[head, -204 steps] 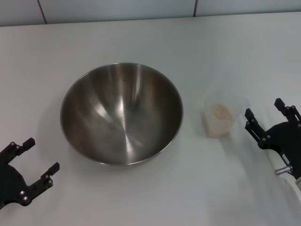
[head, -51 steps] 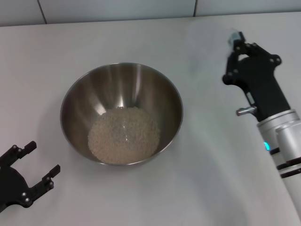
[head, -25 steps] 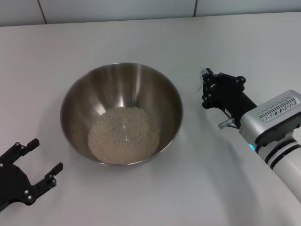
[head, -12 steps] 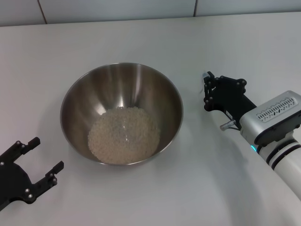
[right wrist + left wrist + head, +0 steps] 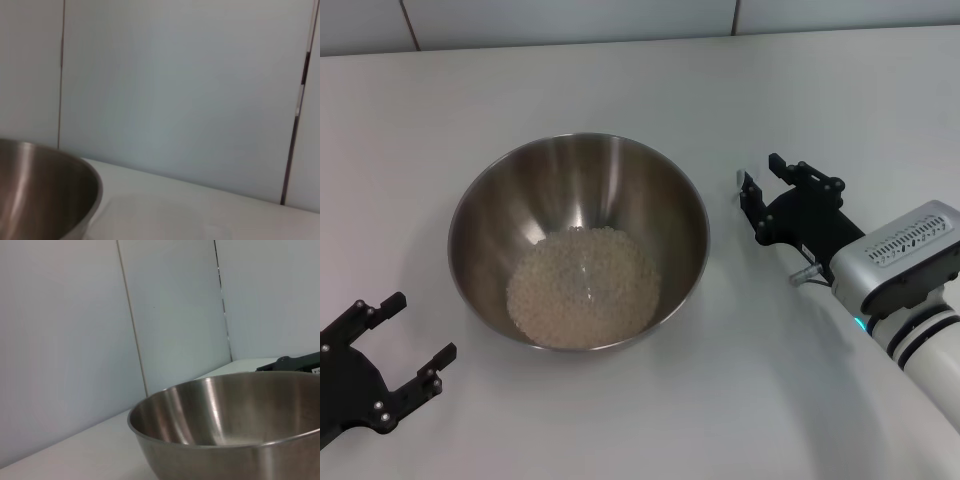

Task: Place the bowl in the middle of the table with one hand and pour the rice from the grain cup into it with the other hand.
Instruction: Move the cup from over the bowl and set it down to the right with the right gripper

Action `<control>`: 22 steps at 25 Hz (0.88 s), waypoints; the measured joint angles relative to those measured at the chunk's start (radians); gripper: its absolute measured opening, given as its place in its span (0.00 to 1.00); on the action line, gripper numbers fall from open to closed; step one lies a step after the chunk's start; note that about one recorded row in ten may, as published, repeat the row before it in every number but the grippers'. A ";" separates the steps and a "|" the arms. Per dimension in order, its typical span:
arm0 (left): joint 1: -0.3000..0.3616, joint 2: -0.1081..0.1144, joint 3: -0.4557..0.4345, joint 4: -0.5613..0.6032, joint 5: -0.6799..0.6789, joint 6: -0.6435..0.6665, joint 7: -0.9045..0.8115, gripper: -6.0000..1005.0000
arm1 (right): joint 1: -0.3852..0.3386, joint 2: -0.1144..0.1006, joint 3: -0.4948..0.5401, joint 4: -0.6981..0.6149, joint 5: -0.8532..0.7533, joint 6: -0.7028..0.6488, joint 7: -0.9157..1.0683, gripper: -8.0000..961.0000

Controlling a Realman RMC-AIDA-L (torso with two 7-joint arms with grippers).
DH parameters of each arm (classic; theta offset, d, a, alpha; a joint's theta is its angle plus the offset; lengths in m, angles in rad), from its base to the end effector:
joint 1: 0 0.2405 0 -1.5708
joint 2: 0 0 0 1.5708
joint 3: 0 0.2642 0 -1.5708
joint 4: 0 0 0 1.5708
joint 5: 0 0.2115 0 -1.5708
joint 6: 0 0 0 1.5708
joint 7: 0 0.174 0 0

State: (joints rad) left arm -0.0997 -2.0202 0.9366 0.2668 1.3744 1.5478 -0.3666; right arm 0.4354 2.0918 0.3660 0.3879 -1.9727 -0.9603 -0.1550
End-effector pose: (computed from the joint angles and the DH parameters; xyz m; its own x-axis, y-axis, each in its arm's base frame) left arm -0.3614 0.2102 -0.0367 0.8539 -0.0359 0.5191 0.3431 -0.7113 -0.6135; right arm 0.2903 0.3370 -0.1204 0.8220 -0.1043 -0.5599 -0.5502 -0.3994 -0.7333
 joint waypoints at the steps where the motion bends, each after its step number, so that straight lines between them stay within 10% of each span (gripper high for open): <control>1: 0.000 0.000 0.000 -0.001 0.000 0.000 0.000 0.75 | -0.004 0.000 -0.006 0.001 0.000 0.000 0.000 0.36; 12: 0.005 0.000 0.001 -0.004 0.000 0.000 0.000 0.75 | -0.092 -0.009 -0.037 0.025 -0.008 -0.081 -0.002 0.51; 22: 0.015 0.007 0.003 -0.005 0.000 0.011 0.000 0.75 | -0.226 -0.030 -0.290 -0.154 -0.120 -0.546 0.208 0.55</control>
State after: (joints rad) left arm -0.0850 -2.0136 0.9399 0.2622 1.3745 1.5591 -0.3666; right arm 0.2094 2.0622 0.0763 0.2342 -2.0925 -1.5063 0.0527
